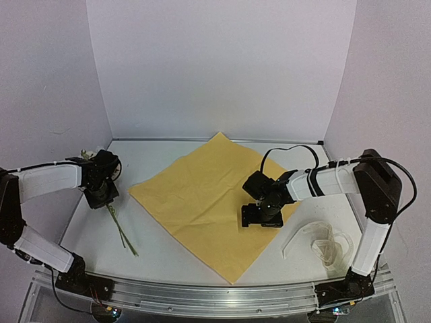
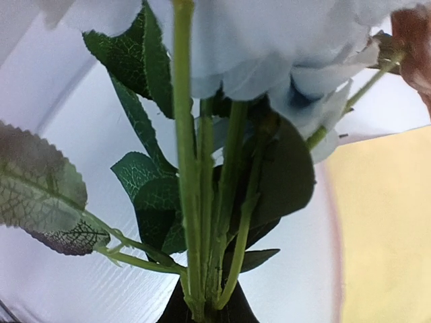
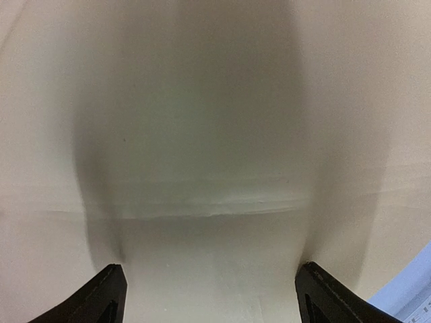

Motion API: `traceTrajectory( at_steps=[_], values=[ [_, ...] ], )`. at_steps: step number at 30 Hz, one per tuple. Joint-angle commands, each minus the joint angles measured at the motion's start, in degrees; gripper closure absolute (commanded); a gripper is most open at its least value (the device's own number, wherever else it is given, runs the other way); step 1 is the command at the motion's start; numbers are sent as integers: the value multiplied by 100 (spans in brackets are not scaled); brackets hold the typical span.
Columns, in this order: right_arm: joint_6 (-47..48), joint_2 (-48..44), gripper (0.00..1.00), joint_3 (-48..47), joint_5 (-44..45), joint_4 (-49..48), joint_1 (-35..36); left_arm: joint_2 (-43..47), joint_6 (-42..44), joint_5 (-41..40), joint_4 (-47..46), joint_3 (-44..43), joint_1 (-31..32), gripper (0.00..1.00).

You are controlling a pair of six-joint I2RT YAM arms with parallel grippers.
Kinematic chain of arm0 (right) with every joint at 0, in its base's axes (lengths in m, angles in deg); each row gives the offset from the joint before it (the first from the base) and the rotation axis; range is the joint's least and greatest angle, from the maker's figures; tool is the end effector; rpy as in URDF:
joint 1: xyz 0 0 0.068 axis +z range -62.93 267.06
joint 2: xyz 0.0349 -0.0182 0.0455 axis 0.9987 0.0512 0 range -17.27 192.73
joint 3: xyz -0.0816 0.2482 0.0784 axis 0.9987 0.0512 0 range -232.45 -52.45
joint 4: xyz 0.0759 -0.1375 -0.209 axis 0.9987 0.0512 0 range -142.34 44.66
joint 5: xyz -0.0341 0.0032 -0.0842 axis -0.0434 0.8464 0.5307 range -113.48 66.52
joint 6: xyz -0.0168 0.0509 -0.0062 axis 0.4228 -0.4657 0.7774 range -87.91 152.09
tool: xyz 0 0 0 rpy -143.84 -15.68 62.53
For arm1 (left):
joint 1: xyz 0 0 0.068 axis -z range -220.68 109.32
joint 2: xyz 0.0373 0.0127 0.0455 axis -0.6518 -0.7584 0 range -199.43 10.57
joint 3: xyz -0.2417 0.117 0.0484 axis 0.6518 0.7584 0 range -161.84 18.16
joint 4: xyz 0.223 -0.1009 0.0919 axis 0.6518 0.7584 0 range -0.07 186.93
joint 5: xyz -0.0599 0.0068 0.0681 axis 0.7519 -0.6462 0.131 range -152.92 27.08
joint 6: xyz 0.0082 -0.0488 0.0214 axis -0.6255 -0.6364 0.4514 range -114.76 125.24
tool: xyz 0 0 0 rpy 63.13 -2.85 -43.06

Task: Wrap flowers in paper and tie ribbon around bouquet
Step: Pick up the fake flower from the corner of the board, then place the fake flower on the flattened wrapping paper.

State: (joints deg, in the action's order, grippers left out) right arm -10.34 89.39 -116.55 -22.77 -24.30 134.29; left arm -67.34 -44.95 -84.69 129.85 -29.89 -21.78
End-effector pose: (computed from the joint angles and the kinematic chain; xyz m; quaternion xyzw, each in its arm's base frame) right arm 0.2401 0.2589 0.1415 -0.0402 0.9849 0.1145 0.1238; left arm 0.2352 -0.0664 0.2013 -0.2927 0.9220 0.0554 0.2474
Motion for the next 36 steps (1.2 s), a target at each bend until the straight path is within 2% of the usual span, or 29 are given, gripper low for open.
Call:
traceTrajectory(
  at_steps=[1,7,12,18,22,28,36],
  values=[
    [-176,-50,12,134,80,-88,-3,314,1034,-34,67,-736,-17,100],
    [-228,-195,12,136,81,-88,-5,106,1479,337,89,-1819,198,100],
    [-220,-532,11,119,126,-41,-4,-541,1504,636,10,-2804,758,100],
    [190,-1135,10,-196,686,857,-45,-1712,1361,1169,-438,-3861,1272,100],
    [343,-1688,8,-76,947,1283,-245,-2545,1319,1389,-647,-4683,1575,100],
    [356,-2528,6,373,1055,1590,-639,-3870,1061,1574,-705,-5976,2007,100],
    [331,-2963,5,703,958,1798,-776,-5482,633,1977,-807,-7537,2209,100]
  ],
)
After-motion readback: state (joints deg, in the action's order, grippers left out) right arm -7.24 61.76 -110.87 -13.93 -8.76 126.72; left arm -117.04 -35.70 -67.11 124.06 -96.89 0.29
